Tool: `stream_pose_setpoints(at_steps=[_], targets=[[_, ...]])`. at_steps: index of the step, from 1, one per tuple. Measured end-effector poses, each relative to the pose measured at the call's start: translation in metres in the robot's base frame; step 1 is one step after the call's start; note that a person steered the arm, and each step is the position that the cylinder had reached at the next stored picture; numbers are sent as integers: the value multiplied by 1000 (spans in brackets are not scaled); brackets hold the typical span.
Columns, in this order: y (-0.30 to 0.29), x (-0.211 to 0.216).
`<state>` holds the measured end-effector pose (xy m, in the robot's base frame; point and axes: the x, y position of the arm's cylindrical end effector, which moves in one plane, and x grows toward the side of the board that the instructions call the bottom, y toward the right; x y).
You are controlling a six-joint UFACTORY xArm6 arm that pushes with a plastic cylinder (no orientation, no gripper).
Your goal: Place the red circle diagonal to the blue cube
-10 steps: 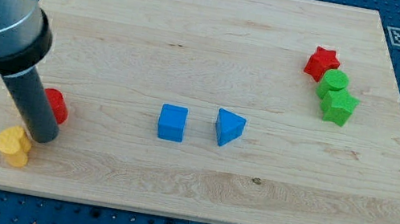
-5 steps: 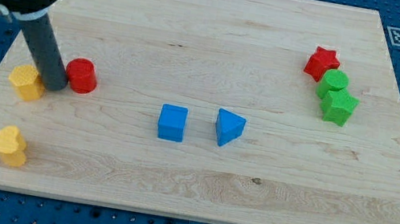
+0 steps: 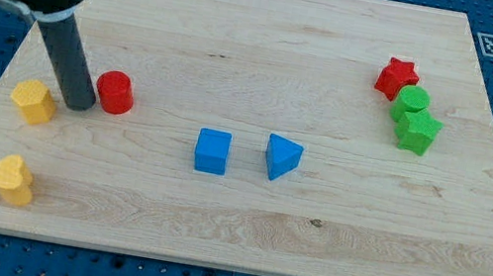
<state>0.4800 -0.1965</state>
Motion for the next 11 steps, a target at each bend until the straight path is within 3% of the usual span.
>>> stream_pose_setpoints(at_steps=[1, 4, 11], targets=[[13, 5], [54, -35], [49, -73]])
